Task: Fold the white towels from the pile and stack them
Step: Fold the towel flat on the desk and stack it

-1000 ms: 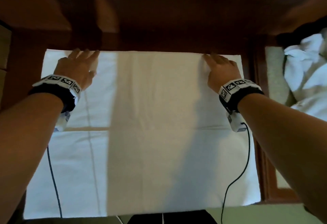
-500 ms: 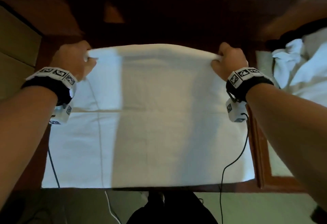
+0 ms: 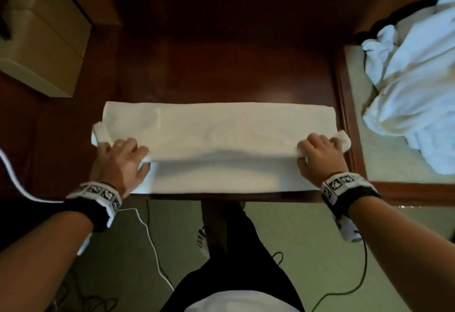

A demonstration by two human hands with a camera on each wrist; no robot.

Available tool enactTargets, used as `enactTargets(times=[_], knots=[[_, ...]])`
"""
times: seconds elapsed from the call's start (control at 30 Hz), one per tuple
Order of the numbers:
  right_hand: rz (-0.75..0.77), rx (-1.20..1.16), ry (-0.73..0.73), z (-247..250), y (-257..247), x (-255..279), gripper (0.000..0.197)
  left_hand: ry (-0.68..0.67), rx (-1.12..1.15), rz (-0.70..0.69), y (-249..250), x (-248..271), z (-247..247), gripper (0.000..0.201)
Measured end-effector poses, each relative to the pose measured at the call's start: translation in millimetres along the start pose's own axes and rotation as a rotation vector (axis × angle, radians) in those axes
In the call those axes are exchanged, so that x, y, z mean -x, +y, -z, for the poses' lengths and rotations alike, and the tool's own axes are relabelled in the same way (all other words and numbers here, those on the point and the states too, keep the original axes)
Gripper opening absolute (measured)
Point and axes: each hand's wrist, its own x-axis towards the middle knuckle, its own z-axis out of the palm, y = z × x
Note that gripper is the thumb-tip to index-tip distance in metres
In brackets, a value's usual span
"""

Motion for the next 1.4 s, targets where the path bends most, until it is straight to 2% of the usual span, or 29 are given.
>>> enactTargets(times=[0.07, 0.13, 0.2, 0.3, 0.37, 0.43, 0.5, 0.6, 0.63, 0.77, 0.9, 0.97, 1.03, 1.1, 1.17, 1.3, 1.4], knots=[[-0.038, 0.073, -0.119, -18.3, -3.6, 30.4, 0.027, -0.116, 0.0, -0.021, 13.2, 22.5, -19.7, 0.031], [-0.091, 0.107, -0.181, -26.7, -5.4, 44.9, 0.033, -0.218, 0.012, 0.017, 21.5, 32.3, -30.4, 0.041], [-0.119, 0.111, -0.198, -30.1, -8.3, 48.0, 0.042, -0.249, 0.001, 0.054, 25.4, 31.7, -36.9, 0.052], [-0.158, 0.032, -0.274, -33.8, -8.9, 40.4, 0.064, -0.27, 0.069, 0.08, 26.5, 21.3, -41.9, 0.067], [-0.205, -0.094, -0.328, -34.6, -4.6, 36.0, 0.066, -0.273, 0.162, 0.121, 24.0, 17.8, -42.2, 0.067], [-0.24, -0.196, -0.253, -32.5, 3.6, 41.7, 0.067, -0.222, 0.231, 0.111, 17.4, 23.3, -42.7, 0.076], [-0.204, -0.188, -0.207, -33.3, 11.2, 59.6, 0.068, -0.174, 0.262, 0.052, 11.3, 38.7, -49.0, 0.089], [-0.132, -0.112, -0.349, -38.5, 15.0, 76.8, 0.08, -0.248, 0.234, 0.011, 9.3, 54.3, -65.1, 0.1], [-0.136, -0.109, -0.363, -39.6, 15.7, 76.7, 0.082, -0.245, 0.237, 0.014, 9.1, 54.4, -68.3, 0.101], [-0.19, -0.115, -0.252, -38.8, 23.4, 80.2, 0.075, -0.225, 0.198, 0.013, 6.3, 55.0, -70.1, 0.1], [-0.263, -0.042, -0.406, -33.5, 27.8, 100.0, 0.088, -0.238, 0.191, 0.025, 9.7, 55.6, -68.5, 0.097], [-0.274, 0.006, -0.396, -31.4, 19.7, 95.8, 0.08, -0.245, 0.203, 0.03, 8.3, 55.9, -68.2, 0.093], [-0.211, 0.02, -0.318, -29.9, -4.5, 81.7, 0.075, -0.225, 0.201, 0.048, 0.9, 56.4, -69.0, 0.089], [0.0, 0.002, -0.265, -35.1, -40.3, 66.6, 0.076, -0.211, 0.142, 0.06, -10.8, 55.0, -68.8, 0.087], [0.196, 0.002, -0.269, -41.6, -73.7, 55.5, 0.066, -0.214, 0.051, 0.07, -24.8, 52.2, -66.9, 0.083], [0.232, -0.065, -0.373, -37.3, -90.9, 52.2, 0.068, -0.286, 0.016, 0.092, -46.0, 60.9, -63.6, 0.076], [0.266, -0.112, -0.358, -34.0, -83.6, 63.3, 0.064, -0.367, 0.111, 0.102, -41.2, 73.8, -59.5, 0.065]])
